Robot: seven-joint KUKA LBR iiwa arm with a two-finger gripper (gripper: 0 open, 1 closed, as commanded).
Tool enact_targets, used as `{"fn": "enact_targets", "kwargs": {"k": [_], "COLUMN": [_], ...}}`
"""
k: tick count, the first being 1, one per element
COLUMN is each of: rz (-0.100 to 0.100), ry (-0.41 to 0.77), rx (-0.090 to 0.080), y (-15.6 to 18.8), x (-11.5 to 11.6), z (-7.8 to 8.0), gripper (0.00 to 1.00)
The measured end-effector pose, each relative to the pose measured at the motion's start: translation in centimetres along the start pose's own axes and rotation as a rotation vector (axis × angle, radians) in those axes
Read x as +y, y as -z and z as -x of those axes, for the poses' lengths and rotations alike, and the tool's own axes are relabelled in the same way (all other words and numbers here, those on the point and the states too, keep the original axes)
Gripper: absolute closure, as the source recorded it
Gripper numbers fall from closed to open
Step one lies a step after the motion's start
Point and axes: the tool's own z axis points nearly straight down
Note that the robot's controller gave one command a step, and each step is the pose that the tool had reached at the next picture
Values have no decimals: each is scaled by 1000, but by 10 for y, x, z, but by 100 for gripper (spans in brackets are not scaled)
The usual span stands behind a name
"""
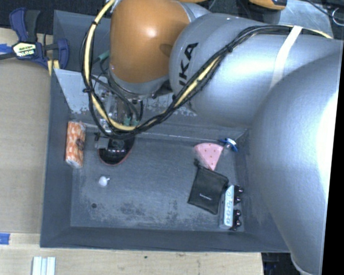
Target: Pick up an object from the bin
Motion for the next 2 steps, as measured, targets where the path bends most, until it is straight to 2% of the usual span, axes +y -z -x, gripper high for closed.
{"fn": "enact_targets", "kwargs": {"k": [1,2], "rz": [2,-2], "ry": [-4,83], "rx": [-8,3], "y": [6,-78], "x": [-1,-31], "z": [2,-4], "gripper": [0,0]}}
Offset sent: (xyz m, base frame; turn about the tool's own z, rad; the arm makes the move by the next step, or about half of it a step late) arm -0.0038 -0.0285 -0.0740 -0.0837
